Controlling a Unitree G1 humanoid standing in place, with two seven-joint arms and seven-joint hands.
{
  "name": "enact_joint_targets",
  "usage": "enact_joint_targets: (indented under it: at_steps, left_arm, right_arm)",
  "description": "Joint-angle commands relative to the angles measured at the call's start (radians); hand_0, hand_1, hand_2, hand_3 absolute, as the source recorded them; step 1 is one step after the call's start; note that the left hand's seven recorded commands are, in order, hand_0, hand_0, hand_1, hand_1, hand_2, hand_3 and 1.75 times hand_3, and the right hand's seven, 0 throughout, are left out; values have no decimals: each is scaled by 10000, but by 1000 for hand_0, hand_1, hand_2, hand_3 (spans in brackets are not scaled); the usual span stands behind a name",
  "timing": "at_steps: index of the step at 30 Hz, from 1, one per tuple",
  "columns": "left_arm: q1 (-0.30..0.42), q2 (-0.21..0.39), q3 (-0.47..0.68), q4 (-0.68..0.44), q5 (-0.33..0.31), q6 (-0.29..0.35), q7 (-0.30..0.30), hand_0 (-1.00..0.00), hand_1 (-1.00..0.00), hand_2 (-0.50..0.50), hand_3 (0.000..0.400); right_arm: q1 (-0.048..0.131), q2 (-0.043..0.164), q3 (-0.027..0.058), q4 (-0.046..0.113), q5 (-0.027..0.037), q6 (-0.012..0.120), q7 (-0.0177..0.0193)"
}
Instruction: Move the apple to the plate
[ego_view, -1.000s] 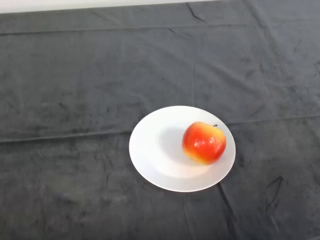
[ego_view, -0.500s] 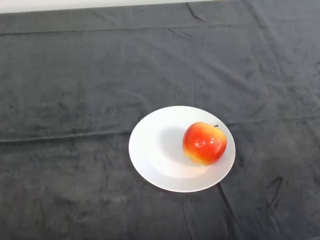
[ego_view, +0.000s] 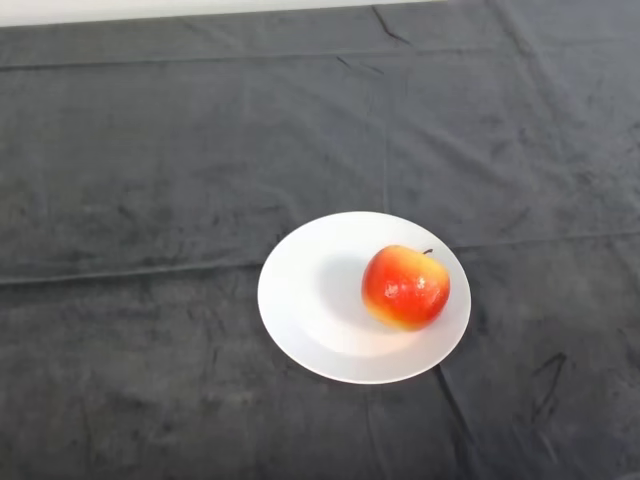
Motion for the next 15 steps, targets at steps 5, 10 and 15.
enact_joint_targets:
  at_steps: [5,10,15]
  left_arm:
    - [-444,929,-245,439,21,-340,-34,0,0,0,0]
    - [-444,938,-298,463,7,-361,-14,0,0,0,0]
    - [-441,932,-352,456,-3,-367,15,0,0,0,0]
  right_arm:
    - [46,-75,15,397,-15,-3,-54]
    - [44,-75,17,401,-13,-5,-56]
    - [42,-75,18,404,-12,-7,-57]
